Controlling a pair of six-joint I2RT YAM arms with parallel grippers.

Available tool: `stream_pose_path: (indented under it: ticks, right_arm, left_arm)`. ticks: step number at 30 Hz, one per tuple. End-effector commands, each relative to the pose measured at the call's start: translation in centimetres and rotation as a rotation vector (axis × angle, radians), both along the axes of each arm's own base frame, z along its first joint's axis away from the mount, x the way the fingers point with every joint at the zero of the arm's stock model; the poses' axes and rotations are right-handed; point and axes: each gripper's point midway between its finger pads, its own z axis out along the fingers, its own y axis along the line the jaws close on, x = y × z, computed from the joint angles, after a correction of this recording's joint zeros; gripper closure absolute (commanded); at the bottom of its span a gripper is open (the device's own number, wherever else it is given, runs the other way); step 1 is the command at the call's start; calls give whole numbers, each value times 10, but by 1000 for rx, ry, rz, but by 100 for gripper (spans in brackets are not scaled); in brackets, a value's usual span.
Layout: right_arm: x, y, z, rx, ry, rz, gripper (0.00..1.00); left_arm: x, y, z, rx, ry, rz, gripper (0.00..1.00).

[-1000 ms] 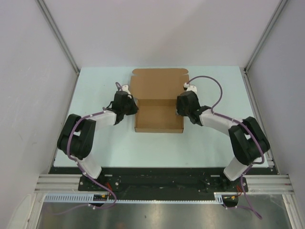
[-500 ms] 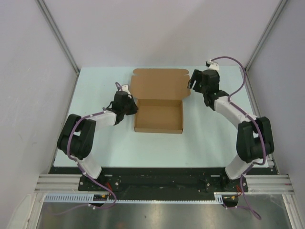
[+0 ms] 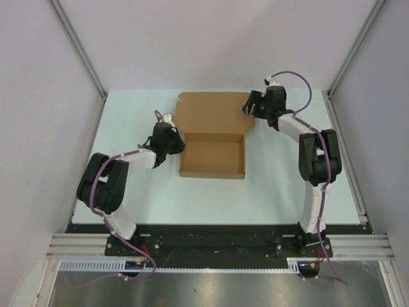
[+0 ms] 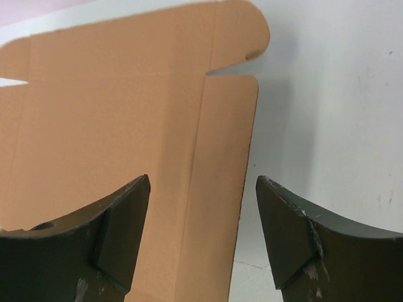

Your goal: Fold the paper box

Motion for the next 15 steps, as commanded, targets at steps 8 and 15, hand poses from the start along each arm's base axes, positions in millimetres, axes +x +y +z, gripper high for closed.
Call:
stream_pose_path:
  ticks: [8, 15]
  right_arm:
    - [1, 10, -19, 2, 43, 70, 49]
    - [-1, 12, -4, -54, -7, 57, 82]
  left_arm:
    - [-1, 0, 0, 3, -11, -2, 82]
    - [5, 6, 33, 2, -89, 33, 81]
